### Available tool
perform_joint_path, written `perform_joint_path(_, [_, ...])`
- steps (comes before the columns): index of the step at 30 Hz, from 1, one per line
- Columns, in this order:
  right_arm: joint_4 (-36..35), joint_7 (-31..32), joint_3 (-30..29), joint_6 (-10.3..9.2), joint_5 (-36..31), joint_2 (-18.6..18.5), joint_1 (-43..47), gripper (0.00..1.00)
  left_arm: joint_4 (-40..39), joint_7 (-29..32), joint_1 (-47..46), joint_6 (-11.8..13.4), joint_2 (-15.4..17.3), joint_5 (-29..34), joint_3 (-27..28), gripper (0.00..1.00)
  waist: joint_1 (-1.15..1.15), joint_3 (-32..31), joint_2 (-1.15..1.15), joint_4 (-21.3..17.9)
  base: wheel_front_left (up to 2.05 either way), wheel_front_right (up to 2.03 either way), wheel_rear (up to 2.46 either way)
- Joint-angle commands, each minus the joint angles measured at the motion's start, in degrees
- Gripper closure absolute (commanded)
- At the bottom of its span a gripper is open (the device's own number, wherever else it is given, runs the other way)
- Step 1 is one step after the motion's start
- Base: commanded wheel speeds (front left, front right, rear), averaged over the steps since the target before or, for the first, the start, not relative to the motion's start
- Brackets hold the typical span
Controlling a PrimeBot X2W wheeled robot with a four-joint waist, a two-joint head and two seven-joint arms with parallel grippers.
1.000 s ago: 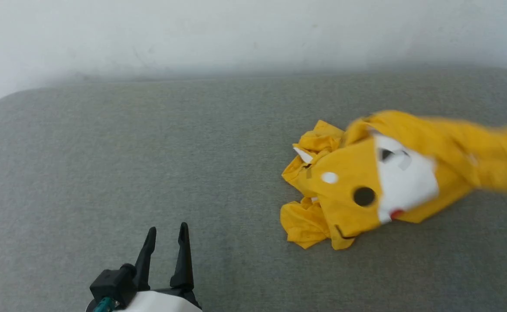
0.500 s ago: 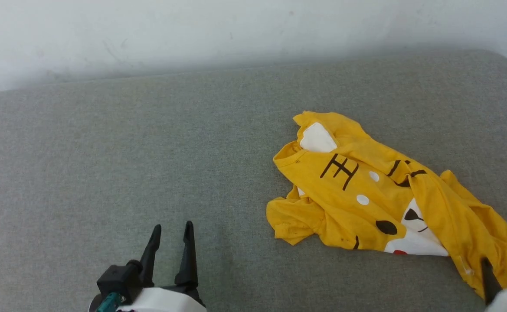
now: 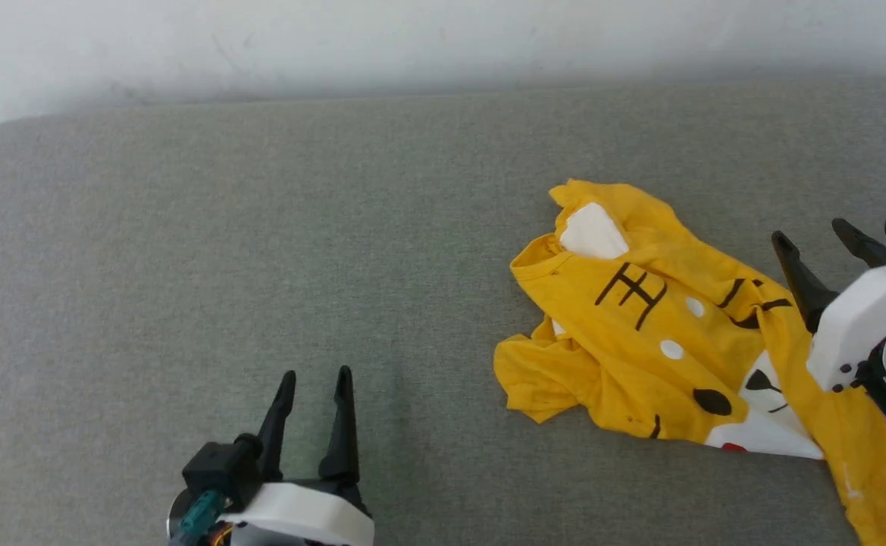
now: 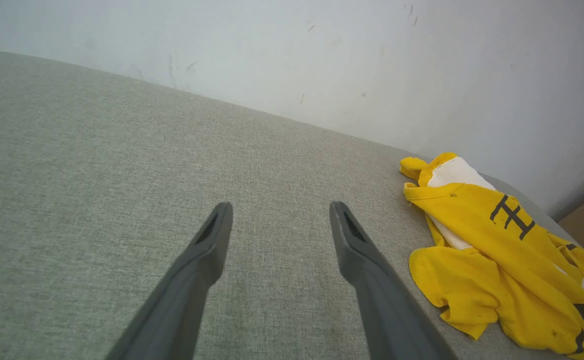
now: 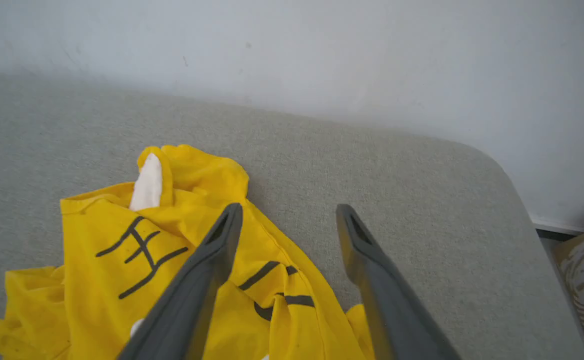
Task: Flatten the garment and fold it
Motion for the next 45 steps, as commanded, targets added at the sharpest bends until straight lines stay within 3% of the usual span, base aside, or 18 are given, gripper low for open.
perform_joint_path(1, [3.23,0.61,1.27,-0.06,0.50,-1.53,-1.83,0.00,0.31,-0.20,-1.39,-0.51,-0.11,-0.29,-0.52,0.00,-0.01,2.67,-0.01,2.73,0.00,0.00,0.00])
perform_joint_path(6, [13.26,1.09,7.15,-0.06,2.02,-6.51,-5.31,0.00,0.91,-0.26,-2.99,-0.38,-0.24,-0.44,-1.31,0.00,-0.01,4.94,-0.01,5.64,0.00,0.00,0.00])
perform_joint_path(11, [19.90,-0.20,10.93,-0.06,4.44,-8.23,-6.69,0.00,1.13,-0.30,-3.58,-0.23,-0.30,-0.37,-1.66,0.00,-0.01,6.02,-0.01,7.06,0.00,0.00,0.00])
perform_joint_path(12, [20.91,-0.34,11.44,-0.06,4.89,-8.28,-6.87,0.43,1.15,-0.31,-3.62,-0.19,-0.31,-0.37,-1.62,0.00,-0.01,6.05,-0.01,7.11,0.00,0.00,0.00])
perform_joint_path(14, [22.61,-1.13,12.25,-0.06,5.17,-8.49,-7.38,1.00,1.22,-0.31,-3.61,-0.09,-0.32,-0.37,-1.45,0.00,-0.01,5.84,-0.01,6.98,0.00,0.00,0.00])
perform_joint_path(22, [25.37,-6.85,12.76,-0.06,5.01,-7.99,-10.29,1.00,1.75,-0.33,-2.56,-0.15,-0.10,-0.27,-1.01,0.00,-0.01,2.13,-0.01,4.22,0.00,0.00,0.00])
perform_joint_path(26, [25.23,-9.67,9.53,-0.06,5.47,-8.55,-12.20,1.00,1.85,-0.32,-1.57,-0.19,0.51,-0.37,-0.77,0.00,-0.01,-0.26,-0.01,2.06,0.00,0.00,0.00])
perform_joint_path(30, [26.51,-10.62,0.56,-0.06,5.57,-10.37,-10.20,1.00,1.48,-0.09,-0.85,-0.04,0.82,-0.59,-0.80,0.00,-0.01,-1.47,-0.01,1.07,0.00,0.00,0.00])
perform_joint_path(34, [29.82,-11.42,-11.50,-0.06,3.49,-11.33,-2.71,1.00,0.99,0.46,-0.28,0.06,1.07,-0.74,-1.06,0.00,-0.01,-1.48,-0.01,1.38,0.00,0.00,0.00])
perform_joint_path(37, [32.00,-12.27,-20.08,-0.06,1.31,-9.04,4.35,1.00,0.69,0.65,0.28,0.39,1.35,-0.91,-0.87,0.00,-0.01,-1.07,-0.01,1.80,0.00,0.00,0.00])
perform_joint_path(40, [33.27,-13.32,-24.63,-0.06,-1.49,-5.28,9.37,1.00,0.36,0.73,0.84,0.74,1.66,-1.13,-0.55,0.00,-0.01,-0.71,-0.01,1.64,0.00,0.00,0.00])
perform_joint_path(41, [33.36,-13.74,-25.17,-0.06,-2.15,-3.89,10.20,0.91,0.29,0.76,1.05,0.87,1.78,-1.19,-0.43,0.00,-0.01,-0.77,-0.01,1.36,0.00,0.00,0.00])
perform_joint_path(43, [32.89,-14.88,-25.74,-0.06,-3.18,-1.41,10.52,0.23,0.12,0.84,1.39,1.11,1.96,-1.28,-0.26,0.00,-0.01,-0.94,-0.01,0.72,0.00,0.00,0.00])
perform_joint_path(44, [32.15,-15.59,-25.54,-0.06,-3.74,-0.41,10.23,0.23,0.05,0.91,1.42,1.16,2.03,-1.31,-0.26,0.00,-0.01,-1.15,-0.01,0.34,0.00,0.00,0.00])
perform_joint_path(45, [31.12,-16.36,-25.10,-0.06,-4.21,0.45,9.82,0.00,-0.04,0.93,1.37,1.15,2.04,-1.39,-0.27,0.00,-0.01,-1.44,-0.01,-0.01,0.00,0.00,0.00])
